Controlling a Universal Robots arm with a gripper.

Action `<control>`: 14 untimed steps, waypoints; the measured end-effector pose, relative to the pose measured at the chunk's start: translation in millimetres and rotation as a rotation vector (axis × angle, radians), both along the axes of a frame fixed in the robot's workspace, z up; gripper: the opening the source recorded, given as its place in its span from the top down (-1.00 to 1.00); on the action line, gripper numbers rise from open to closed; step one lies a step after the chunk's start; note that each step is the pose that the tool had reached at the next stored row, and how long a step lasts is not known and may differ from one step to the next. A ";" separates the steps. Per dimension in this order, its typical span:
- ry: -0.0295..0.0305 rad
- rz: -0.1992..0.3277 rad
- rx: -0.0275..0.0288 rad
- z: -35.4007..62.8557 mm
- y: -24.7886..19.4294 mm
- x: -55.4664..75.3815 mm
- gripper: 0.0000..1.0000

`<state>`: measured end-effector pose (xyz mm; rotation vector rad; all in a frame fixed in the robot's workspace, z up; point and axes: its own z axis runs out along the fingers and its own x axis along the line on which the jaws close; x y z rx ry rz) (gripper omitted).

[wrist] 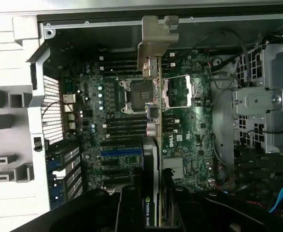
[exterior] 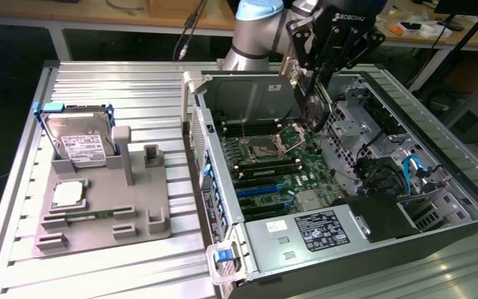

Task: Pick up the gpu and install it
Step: 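Pick up the gpu and move the gpu toward the slot, then insert the gpu into the slot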

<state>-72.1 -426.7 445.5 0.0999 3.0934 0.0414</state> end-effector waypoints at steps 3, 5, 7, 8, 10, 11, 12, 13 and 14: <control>0.0000 0.000 0.0000 -0.3 0.0 5.2 0.46; 0.0000 0.000 0.0000 -0.3 0.0 5.2 0.46; 0.0000 0.000 0.0000 -0.3 0.0 5.2 0.46; 0.0000 0.000 0.0000 -0.3 0.0 5.2 0.46; 0.0000 0.000 0.0000 -0.4 0.0 5.2 0.46; 0.0000 0.000 0.0000 -0.4 0.0 5.2 0.46; 0.0000 0.000 0.0000 -0.4 0.0 5.2 0.46; 0.0000 0.000 0.0001 -0.4 0.0 5.9 0.46; -0.0001 0.004 0.0000 -0.4 0.0 6.4 0.46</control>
